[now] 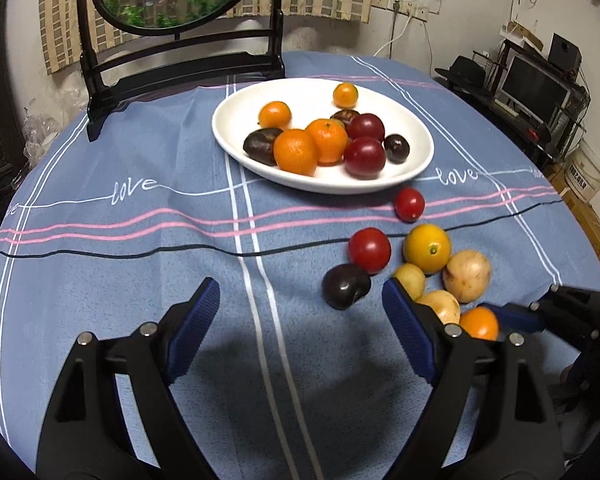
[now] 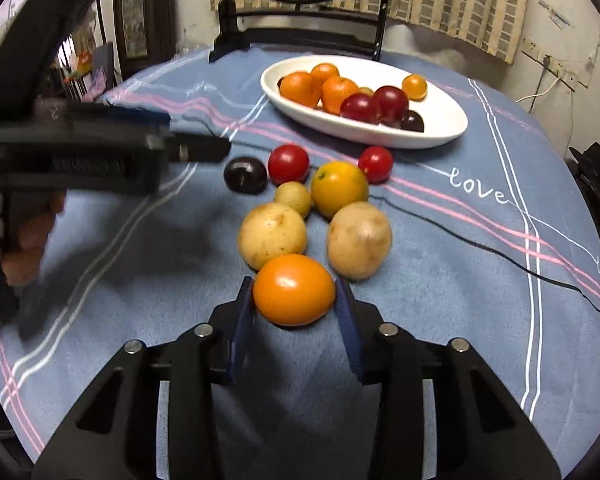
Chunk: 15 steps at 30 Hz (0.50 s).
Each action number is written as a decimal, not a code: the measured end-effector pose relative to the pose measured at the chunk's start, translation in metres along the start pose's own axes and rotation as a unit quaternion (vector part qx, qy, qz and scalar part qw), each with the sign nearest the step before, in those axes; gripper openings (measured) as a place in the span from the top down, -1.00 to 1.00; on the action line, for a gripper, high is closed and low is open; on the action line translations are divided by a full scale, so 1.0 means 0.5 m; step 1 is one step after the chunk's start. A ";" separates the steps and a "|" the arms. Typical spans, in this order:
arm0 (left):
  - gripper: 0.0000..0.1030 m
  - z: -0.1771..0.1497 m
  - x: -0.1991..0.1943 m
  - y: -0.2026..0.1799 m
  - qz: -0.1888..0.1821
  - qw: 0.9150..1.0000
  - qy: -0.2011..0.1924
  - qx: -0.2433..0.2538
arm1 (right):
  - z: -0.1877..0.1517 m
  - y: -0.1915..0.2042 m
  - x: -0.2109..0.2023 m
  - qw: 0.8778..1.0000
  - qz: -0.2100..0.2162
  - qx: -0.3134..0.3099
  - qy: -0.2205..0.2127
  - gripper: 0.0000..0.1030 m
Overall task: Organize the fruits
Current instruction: 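Grasp a large orange-yellow fruit with the right tool while the left tool grasps a dark plum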
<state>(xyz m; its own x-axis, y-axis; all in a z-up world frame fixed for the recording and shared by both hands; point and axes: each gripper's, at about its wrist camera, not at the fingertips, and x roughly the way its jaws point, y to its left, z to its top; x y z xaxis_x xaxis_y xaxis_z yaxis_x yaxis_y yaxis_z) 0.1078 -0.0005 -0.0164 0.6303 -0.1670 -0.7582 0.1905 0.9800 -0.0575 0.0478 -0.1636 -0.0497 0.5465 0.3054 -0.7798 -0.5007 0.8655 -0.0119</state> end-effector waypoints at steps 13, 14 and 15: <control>0.10 -0.003 0.084 -0.040 0.006 0.998 0.036 0.043 | -0.014 -0.058 -0.038 0.998 0.012 0.049 -0.035 0.21; 0.23 -0.001 0.080 -0.042 0.003 0.998 0.031 0.046 | -0.014 -0.057 -0.042 0.998 0.011 0.048 -0.038 0.21; 0.44 0.002 0.073 -0.044 -0.004 0.998 0.025 0.050 | -0.012 -0.057 -0.049 0.998 0.010 0.048 -0.043 0.21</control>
<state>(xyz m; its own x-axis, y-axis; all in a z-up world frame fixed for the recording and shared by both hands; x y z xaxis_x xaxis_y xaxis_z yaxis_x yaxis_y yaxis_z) 0.1274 -0.0283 -0.0423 0.5906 -0.1659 -0.7898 0.2706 0.9627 0.0001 0.0447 -0.1984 -0.0343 0.5955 0.3518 -0.7223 -0.4479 0.8917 0.0651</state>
